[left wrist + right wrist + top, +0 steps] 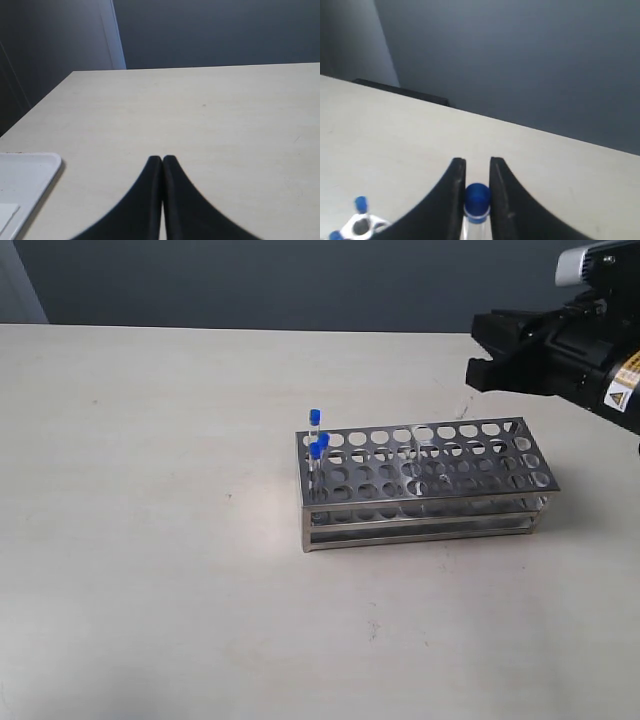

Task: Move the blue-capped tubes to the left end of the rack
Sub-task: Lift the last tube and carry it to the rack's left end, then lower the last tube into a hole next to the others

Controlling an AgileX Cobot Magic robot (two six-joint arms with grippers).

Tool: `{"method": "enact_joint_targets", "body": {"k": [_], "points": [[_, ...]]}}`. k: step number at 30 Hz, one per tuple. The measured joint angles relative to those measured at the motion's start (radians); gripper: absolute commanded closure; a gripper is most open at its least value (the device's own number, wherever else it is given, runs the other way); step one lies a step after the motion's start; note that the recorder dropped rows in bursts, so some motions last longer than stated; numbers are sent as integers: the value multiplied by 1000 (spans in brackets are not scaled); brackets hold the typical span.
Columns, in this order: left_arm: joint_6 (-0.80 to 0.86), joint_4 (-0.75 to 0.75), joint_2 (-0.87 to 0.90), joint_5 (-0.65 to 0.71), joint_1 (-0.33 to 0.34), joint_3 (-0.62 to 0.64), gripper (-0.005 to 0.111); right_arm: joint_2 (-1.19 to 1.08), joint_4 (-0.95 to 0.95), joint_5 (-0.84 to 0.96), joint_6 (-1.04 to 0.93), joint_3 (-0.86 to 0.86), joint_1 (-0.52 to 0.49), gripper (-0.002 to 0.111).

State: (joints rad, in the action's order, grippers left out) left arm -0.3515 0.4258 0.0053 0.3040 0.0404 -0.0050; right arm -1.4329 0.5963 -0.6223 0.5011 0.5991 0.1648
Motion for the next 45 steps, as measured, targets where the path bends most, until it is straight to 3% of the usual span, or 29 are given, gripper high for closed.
{"method": "enact_joint_targets", "body": {"k": [5,10,18,36,45], "points": [[0,0,0,0,0,0,106,8,259,-114,200,0,33,108],[0,0,0,0,0,0,106,9,334,-177,245,0,122,108],[0,0,0,0,0,0,106,-25,336,-175,241,0,193,108],[0,0,0,0,0,0,106,-165,262,-307,202,0,197,108],[0,0,0,0,0,0,106,-226,235,-272,149,81,269,108]]}}
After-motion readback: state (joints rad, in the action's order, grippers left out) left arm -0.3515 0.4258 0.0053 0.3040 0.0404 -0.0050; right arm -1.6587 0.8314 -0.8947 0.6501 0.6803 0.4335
